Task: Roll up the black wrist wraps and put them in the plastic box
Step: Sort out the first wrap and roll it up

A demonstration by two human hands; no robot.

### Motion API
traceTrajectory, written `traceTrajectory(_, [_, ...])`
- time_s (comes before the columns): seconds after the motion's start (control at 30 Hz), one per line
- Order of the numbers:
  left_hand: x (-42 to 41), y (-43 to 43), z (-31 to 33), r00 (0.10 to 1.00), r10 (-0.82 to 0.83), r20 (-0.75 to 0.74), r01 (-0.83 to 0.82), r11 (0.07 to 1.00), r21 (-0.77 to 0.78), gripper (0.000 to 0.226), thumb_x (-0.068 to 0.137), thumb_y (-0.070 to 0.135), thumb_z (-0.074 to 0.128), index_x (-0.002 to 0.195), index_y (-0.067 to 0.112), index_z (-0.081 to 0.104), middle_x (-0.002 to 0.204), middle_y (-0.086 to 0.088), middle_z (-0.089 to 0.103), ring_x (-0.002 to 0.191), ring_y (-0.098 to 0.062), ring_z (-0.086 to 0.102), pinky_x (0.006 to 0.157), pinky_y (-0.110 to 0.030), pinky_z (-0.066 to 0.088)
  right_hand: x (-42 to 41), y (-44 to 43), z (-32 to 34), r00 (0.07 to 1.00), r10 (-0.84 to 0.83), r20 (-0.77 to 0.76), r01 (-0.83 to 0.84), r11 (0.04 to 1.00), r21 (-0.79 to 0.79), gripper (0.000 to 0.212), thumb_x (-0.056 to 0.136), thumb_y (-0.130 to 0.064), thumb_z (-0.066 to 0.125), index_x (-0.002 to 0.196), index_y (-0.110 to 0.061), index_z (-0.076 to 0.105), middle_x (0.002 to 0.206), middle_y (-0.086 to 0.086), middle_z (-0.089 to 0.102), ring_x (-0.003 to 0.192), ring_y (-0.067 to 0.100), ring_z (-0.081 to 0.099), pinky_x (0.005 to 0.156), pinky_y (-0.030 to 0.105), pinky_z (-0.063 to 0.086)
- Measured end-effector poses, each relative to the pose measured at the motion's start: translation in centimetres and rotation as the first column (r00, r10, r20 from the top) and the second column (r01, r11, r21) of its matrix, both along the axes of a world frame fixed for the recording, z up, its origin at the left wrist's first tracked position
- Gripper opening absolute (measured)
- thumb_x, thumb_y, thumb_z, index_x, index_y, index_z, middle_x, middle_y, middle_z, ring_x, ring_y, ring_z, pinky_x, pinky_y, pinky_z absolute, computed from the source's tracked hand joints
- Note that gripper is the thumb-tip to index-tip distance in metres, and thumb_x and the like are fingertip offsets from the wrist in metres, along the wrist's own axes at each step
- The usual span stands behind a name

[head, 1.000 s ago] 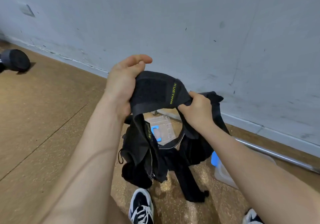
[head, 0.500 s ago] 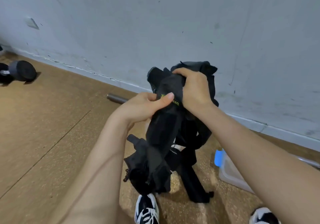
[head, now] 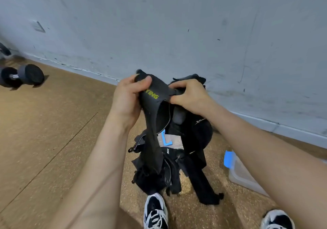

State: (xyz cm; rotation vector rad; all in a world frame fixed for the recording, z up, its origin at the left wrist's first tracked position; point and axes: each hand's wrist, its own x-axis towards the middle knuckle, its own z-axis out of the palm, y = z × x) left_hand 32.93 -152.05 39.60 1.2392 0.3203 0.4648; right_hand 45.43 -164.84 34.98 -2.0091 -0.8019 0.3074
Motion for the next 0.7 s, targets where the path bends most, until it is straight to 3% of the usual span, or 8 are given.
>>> traceTrajectory(0.07, [-0.3, 1.1, 0.4, 0.989, 0.126, 0.079, -0.096, 0.948, -0.302, 0.022, 0.088, 0.006, 0.049, 0.071, 0.010, 0.062, 0.069, -0.002, 0.063, 0.062, -0.016, 0.061, 0.063, -0.026, 0.049, 0.6, -1.3, -0.1, 0.972, 0.085, -0.217, -0.097, 0.994, -0.045, 0.037, 0.072, -0.023, 0.087, 0.107, -0.023, 0.076, 0.089, -0.008, 0.073, 0.083, 0.007, 0.067, 0.089, 0.024, 0.053])
traceTrajectory(0.17, [-0.9, 1.7, 0.4, 0.973, 0.176, 0.148, -0.082, 0.866, -0.493, 0.015, 0.088, 0.011, 0.041, 0.082, 0.008, 0.056, 0.078, -0.005, 0.063, 0.065, -0.018, 0.060, 0.063, -0.028, 0.047, 0.3, -2.5, -0.3, 0.945, 0.141, -0.296, -0.194, 0.968, -0.158, 0.051, 0.076, -0.010, 0.082, 0.121, -0.030, 0.069, 0.099, -0.007, 0.072, 0.093, 0.013, 0.068, 0.089, 0.023, 0.051])
traceTrajectory(0.27, [-1.0, 1.2, 0.1, 0.968, 0.123, 0.217, 0.024, 0.819, -0.574, 0.014, 0.072, 0.010, 0.048, 0.085, 0.007, 0.054, 0.082, -0.006, 0.060, 0.070, -0.020, 0.059, 0.072, -0.028, 0.045, -1.1, -2.9, -0.1, 0.781, 0.290, -0.552, -0.260, 0.956, 0.135, 0.069, 0.077, 0.010, 0.072, 0.135, -0.026, 0.059, 0.117, 0.005, 0.072, 0.112, 0.025, 0.067, 0.098, 0.034, 0.053])
traceTrajectory(0.37, [-0.7, 0.6, -0.4, 0.975, 0.051, 0.216, 0.095, 0.783, -0.615, 0.027, 0.063, 0.013, 0.053, 0.088, 0.005, 0.057, 0.084, -0.009, 0.058, 0.072, -0.023, 0.056, 0.073, -0.027, 0.045, -3.1, -2.2, 0.4, 0.638, 0.479, -0.604, -0.288, 0.875, 0.390, 0.093, 0.066, 0.003, 0.079, 0.148, -0.024, 0.042, 0.131, 0.005, 0.065, 0.119, 0.025, 0.063, 0.101, 0.041, 0.051])
traceTrajectory(0.43, [-0.4, -0.2, -0.6, 0.990, -0.020, 0.140, 0.099, 0.802, -0.589, 0.022, 0.066, 0.017, 0.049, 0.078, 0.004, 0.060, 0.076, -0.011, 0.056, 0.062, -0.025, 0.054, 0.060, -0.026, 0.047, -4.6, -0.9, 0.8, 0.739, 0.458, -0.494, -0.284, 0.877, 0.388, 0.084, 0.068, -0.001, 0.083, 0.142, -0.023, 0.047, 0.123, -0.001, 0.068, 0.113, 0.018, 0.066, 0.096, 0.038, 0.053])
traceTrajectory(0.53, [-0.4, -1.1, -0.3, 0.995, -0.064, 0.076, 0.094, 0.839, -0.535, 0.025, 0.068, 0.018, 0.043, 0.057, 0.004, 0.059, 0.059, -0.007, 0.050, 0.043, -0.021, 0.046, 0.046, -0.021, 0.041, -6.1, 0.4, 1.7, 0.950, 0.180, -0.254, -0.098, 0.948, 0.304, 0.049, 0.071, -0.012, 0.087, 0.115, -0.019, 0.064, 0.102, -0.007, 0.071, 0.100, 0.008, 0.068, 0.091, 0.028, 0.053])
traceTrajectory(0.63, [-0.6, -1.1, 0.2, 0.991, -0.121, 0.064, 0.137, 0.847, -0.514, 0.020, 0.069, 0.018, 0.041, 0.055, 0.008, 0.052, 0.057, -0.003, 0.041, 0.040, -0.014, 0.036, 0.042, -0.019, 0.032, -6.4, 0.3, 1.4, 0.982, 0.098, -0.162, -0.047, 0.954, 0.295, 0.036, 0.071, -0.020, 0.087, 0.103, -0.017, 0.071, 0.098, -0.006, 0.074, 0.096, 0.006, 0.068, 0.093, 0.032, 0.054])
traceTrajectory(0.7, [-0.8, -1.0, 0.5, 0.990, -0.133, 0.042, 0.137, 0.861, -0.489, 0.017, 0.068, 0.017, 0.042, 0.057, 0.009, 0.050, 0.058, -0.002, 0.041, 0.040, -0.013, 0.033, 0.042, -0.018, 0.028, -6.2, 0.0, 1.5, 0.984, 0.112, -0.139, -0.073, 0.963, 0.258, 0.037, 0.072, -0.023, 0.087, 0.105, -0.017, 0.072, 0.099, -0.008, 0.074, 0.098, 0.005, 0.068, 0.094, 0.033, 0.053])
